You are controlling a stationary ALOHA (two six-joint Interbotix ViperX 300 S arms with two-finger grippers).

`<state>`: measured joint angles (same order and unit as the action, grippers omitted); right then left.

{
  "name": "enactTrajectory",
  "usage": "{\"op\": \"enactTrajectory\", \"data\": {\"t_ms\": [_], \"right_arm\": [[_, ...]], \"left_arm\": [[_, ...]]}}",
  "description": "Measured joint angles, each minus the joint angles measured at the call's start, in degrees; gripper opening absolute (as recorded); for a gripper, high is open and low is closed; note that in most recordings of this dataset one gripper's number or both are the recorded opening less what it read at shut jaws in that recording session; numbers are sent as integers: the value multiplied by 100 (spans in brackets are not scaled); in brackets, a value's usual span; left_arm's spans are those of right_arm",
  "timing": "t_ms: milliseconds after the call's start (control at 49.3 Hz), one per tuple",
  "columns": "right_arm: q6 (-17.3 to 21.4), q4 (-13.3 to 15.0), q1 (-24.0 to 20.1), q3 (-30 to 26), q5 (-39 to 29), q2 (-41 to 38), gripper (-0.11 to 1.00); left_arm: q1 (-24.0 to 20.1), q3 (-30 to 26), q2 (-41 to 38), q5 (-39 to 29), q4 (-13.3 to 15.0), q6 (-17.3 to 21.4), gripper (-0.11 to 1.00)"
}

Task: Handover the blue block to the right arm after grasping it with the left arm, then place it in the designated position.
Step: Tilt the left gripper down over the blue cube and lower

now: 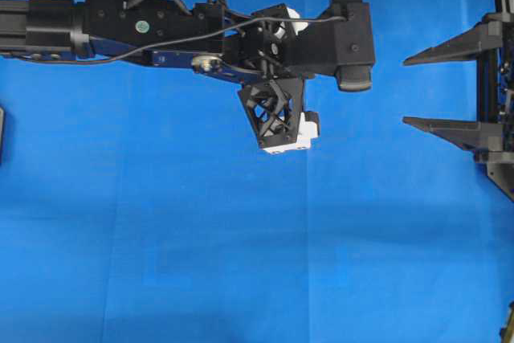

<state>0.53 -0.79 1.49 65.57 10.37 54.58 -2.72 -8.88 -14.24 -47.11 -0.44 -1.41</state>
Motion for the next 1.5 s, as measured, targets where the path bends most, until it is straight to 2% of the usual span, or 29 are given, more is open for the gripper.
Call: {"op": "enactTrajectory", "data": {"t_ms": [1299, 1502], "right_arm": [[0, 0, 70, 0, -9, -9, 96], [0, -9, 114, 0, -9, -9, 96]], "left_arm": [[18, -26, 0, -35, -18, -70, 92], [18, 211, -9, 229, -9, -105, 92]]}}
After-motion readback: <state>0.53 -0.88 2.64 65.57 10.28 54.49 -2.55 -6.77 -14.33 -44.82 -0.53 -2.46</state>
